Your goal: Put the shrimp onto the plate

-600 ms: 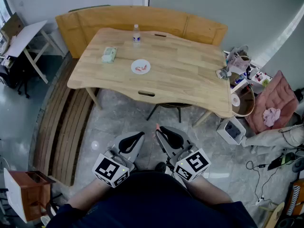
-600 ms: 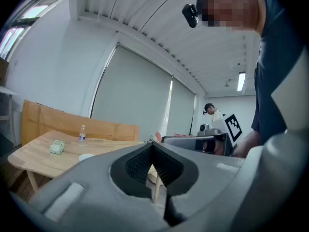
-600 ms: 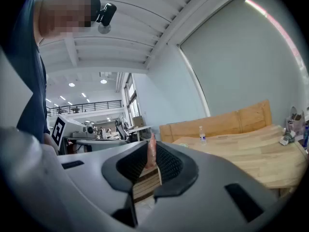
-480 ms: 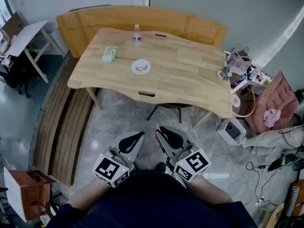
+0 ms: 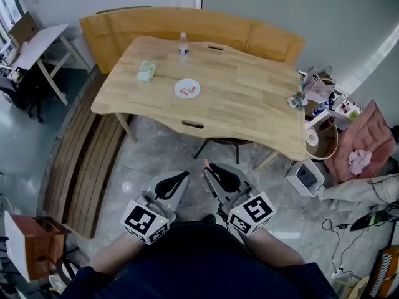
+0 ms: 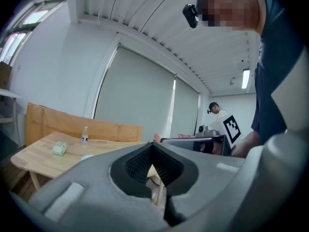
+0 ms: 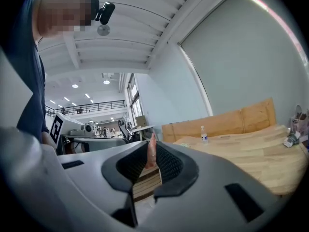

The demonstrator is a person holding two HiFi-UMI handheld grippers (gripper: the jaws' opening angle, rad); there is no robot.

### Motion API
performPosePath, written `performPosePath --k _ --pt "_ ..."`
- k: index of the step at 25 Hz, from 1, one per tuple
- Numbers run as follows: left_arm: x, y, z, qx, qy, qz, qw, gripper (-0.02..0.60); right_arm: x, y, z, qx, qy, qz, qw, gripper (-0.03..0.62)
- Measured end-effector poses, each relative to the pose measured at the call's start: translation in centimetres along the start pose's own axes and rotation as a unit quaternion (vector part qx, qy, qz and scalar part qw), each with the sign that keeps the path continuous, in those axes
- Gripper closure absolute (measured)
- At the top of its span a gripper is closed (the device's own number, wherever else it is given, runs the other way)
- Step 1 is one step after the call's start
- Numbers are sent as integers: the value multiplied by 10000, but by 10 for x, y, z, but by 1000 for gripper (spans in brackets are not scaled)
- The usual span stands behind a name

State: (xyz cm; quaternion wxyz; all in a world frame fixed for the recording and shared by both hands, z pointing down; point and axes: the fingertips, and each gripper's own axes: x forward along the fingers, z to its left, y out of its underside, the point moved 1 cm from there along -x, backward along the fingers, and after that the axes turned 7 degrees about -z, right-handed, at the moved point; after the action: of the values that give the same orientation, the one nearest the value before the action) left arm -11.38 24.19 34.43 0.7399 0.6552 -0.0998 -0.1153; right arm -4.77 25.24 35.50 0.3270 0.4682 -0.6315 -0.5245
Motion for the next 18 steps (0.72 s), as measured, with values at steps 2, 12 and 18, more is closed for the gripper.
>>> performPosePath --k 2,12,18 --pt "5 1 -3 11 -93 -8 10000 577 -3 -1 -8 -61 -46 3 10000 530" --pt "19 12 -13 -6 -544 -37 9985 577 -16 11 -35 -80 -367 238 9990 530" --pt "36 17 1 13 -493 -53 9988 577 1 18 -53 -101 -412 277 9987 531"
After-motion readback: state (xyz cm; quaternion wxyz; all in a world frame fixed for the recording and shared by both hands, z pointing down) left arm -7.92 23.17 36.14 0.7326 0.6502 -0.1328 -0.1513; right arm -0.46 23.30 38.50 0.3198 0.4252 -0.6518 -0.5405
